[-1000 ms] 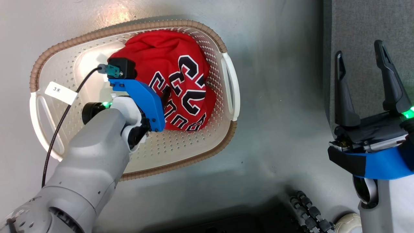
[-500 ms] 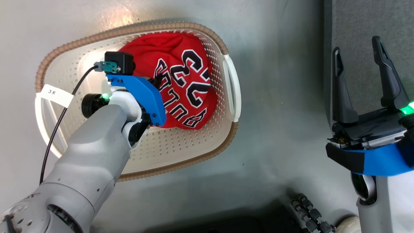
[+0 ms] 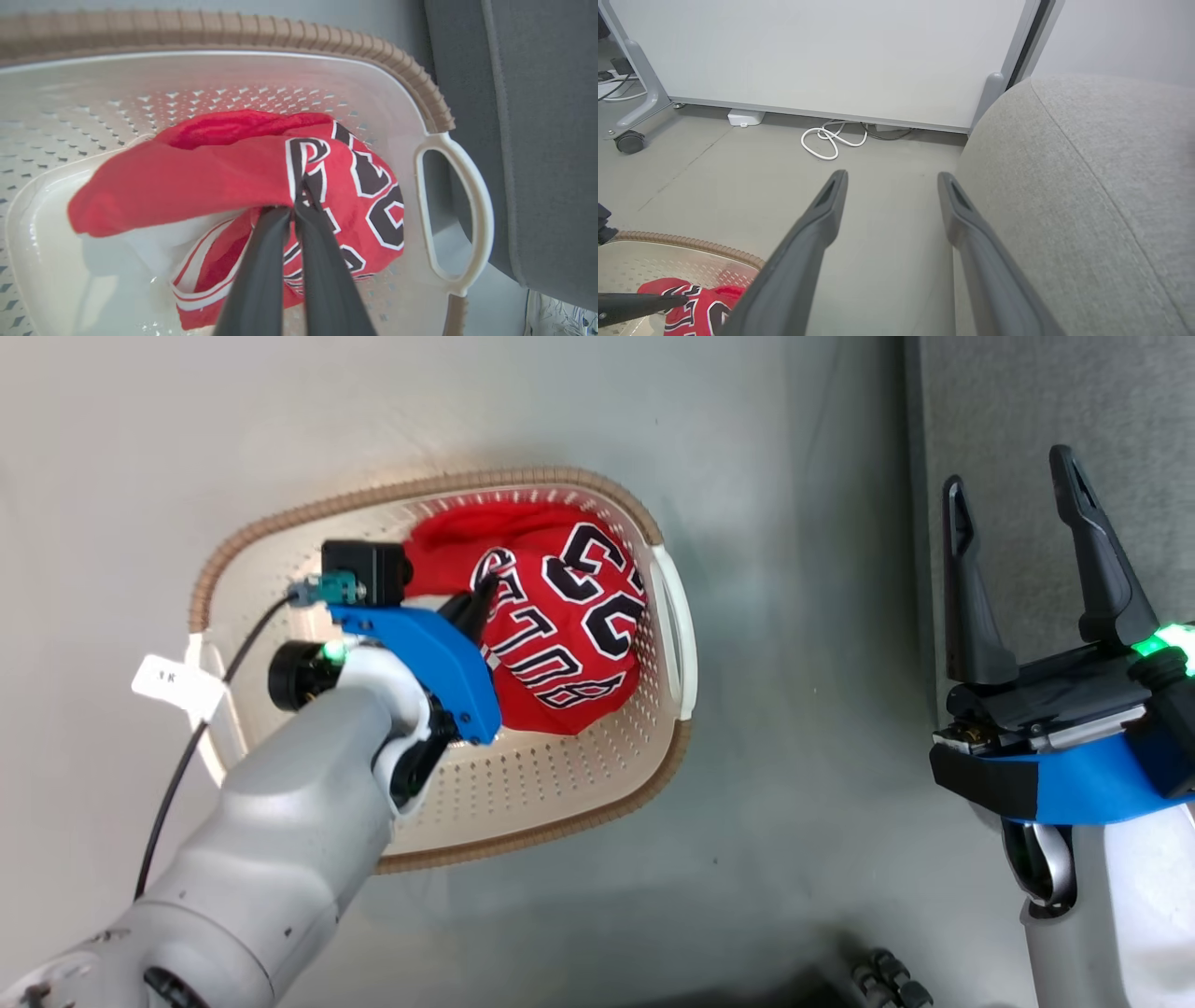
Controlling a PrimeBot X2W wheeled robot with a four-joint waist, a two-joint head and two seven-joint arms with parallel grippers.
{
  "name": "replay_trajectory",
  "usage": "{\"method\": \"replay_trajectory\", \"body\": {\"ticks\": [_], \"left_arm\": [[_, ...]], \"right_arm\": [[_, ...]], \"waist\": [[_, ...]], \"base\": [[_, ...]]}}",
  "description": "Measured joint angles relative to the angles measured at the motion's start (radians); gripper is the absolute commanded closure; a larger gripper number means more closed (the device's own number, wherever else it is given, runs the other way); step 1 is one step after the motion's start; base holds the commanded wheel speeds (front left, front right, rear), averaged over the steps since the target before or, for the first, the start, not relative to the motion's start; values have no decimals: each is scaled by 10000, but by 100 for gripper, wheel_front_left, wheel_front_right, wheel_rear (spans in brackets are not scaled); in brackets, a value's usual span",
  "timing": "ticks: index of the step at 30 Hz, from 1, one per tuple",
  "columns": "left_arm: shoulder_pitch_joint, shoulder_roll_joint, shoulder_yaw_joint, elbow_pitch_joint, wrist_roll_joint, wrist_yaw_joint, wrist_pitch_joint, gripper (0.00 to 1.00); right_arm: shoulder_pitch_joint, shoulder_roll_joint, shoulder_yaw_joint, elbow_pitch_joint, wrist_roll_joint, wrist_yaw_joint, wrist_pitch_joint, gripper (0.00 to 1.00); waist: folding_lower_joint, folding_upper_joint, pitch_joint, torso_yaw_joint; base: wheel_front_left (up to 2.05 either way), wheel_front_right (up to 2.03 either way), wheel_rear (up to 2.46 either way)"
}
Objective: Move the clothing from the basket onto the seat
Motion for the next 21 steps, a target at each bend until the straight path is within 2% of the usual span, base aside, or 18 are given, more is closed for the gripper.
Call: {"method": "replay_trajectory", "body": {"ticks": [7,12,16,21], "left_arm": [[701,159,-295,-744,-163,0,-974,100],[1117,297,-209,-1168,-113,0,-1250,100],[1383,428,899,-1730,721,0,-1269,100],[2407,550,2383,-2368,2476,0,-1275,100]], "right_arm": [[84,-73,-23,297,88,0,-2,0],[268,-127,-27,573,194,0,-2,0],[476,-171,-54,790,263,0,-2,0],[732,-171,-56,1062,359,0,-2,0]], "waist": [[-1,0,-966,168],[-1,0,-1786,331],[-1,0,-2495,465],[-1,0,-3439,601]], "base": [[0,0,0],[0,0,0],[0,0,0],[0,0,0]]}}
